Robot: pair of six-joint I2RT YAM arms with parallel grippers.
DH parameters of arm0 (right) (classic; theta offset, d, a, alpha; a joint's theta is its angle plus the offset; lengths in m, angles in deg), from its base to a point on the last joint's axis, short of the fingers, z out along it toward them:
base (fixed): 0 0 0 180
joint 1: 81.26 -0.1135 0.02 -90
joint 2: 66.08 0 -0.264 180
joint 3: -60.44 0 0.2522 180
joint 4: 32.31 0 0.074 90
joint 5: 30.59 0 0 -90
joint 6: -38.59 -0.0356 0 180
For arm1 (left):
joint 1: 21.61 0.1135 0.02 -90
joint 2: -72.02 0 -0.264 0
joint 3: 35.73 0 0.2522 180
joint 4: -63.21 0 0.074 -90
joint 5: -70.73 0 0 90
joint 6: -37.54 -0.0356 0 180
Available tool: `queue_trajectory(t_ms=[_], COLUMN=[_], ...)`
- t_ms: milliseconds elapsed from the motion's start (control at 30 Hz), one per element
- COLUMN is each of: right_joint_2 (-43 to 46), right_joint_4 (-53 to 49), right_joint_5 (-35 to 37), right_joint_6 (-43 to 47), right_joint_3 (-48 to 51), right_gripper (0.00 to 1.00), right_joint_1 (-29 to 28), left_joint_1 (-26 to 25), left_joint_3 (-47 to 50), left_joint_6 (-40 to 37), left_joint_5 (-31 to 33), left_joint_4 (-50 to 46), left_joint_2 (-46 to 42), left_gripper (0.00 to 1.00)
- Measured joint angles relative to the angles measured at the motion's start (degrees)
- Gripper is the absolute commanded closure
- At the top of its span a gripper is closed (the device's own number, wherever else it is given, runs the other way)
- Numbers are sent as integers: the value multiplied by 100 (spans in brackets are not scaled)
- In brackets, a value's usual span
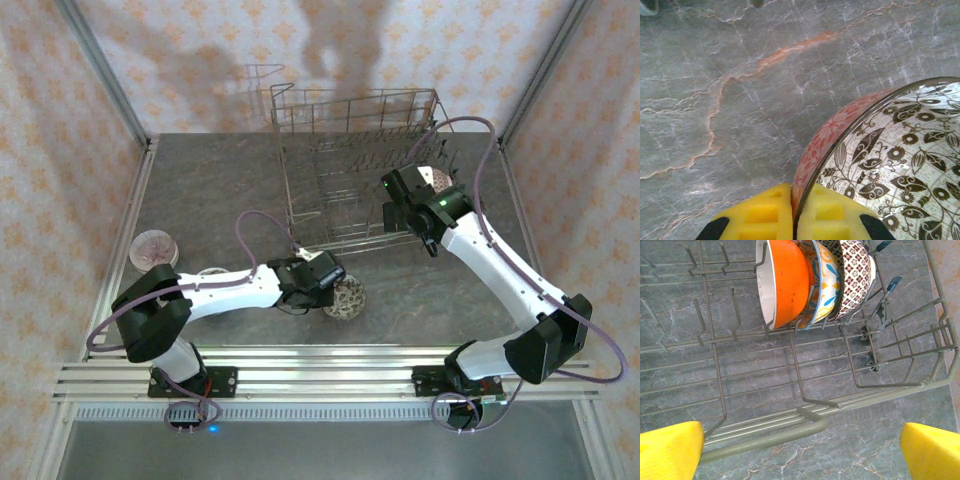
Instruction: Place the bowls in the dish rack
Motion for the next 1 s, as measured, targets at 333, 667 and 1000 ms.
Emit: queue_trajectory(t_ms=[333, 667, 1000], right_joint_2=[-155, -367, -522], right_joint_4=[-33, -44, -210], right_joint_5=[-197, -317, -713], right_joint_6=[42, 131, 295], right_joint_3=[-129, -291, -682], right_gripper=[0, 0, 5], right_joint_1=[142, 181, 192], left_joint_1=[258, 769, 866], left_joint_3=[52, 350, 256], left_joint_6=[-286, -549, -656], left_joint_5=[7, 160, 321], left_joint_4=[-688, -1397, -2332], left_joint_2=[-734, -2114, -3025], left_gripper=[100, 100, 100])
